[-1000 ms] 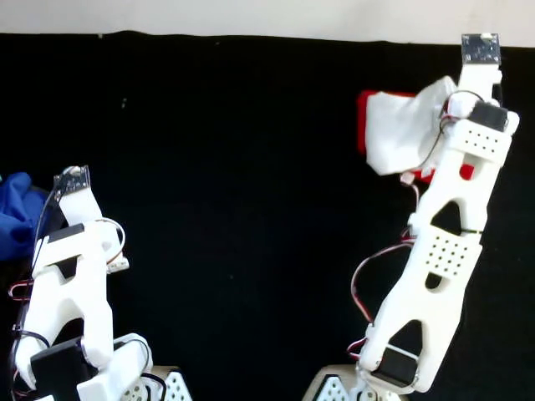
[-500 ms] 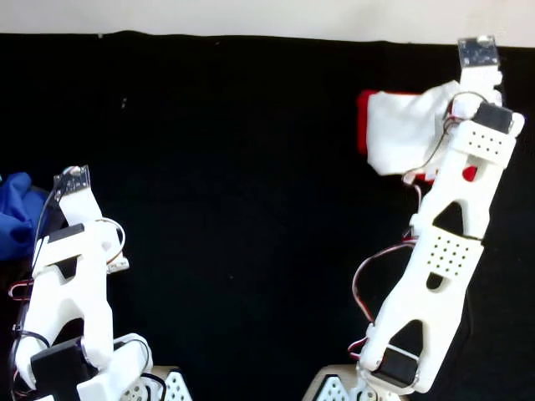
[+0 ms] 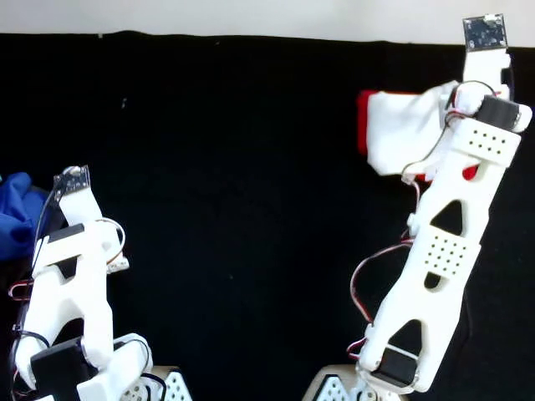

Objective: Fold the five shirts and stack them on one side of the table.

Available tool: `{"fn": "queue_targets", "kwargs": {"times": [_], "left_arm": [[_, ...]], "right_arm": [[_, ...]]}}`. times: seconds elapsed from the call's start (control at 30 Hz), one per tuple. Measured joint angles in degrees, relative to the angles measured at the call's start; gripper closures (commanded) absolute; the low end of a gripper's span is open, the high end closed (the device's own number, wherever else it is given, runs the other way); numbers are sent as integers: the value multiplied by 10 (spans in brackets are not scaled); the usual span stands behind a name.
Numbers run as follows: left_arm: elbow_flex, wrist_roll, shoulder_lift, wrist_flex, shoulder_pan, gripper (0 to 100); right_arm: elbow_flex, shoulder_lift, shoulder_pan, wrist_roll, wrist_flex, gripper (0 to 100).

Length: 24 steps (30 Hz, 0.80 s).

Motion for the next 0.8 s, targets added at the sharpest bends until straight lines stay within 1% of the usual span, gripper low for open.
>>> {"fn": "queue_targets", "kwargs": {"times": [0.13, 0.43, 0.63, 0.7, 0.73, 0.8], "left_arm": [[0, 0, 0, 0, 0, 991], [0, 0, 0, 0, 0, 991], [1, 0, 0, 0, 0, 991], [1, 0, 0, 0, 0, 991], [1, 0, 0, 0, 0, 991], [1, 0, 0, 0, 0, 991]], "right_arm": [[1, 44, 8, 0, -25, 966], [1, 55, 84, 0, -25, 966], [-2, 55, 96, 0, 27, 962], [-31, 56, 96, 1, 40, 959], [-47, 55, 96, 1, 46, 943], [-60, 52, 92, 1, 55, 875]]}}
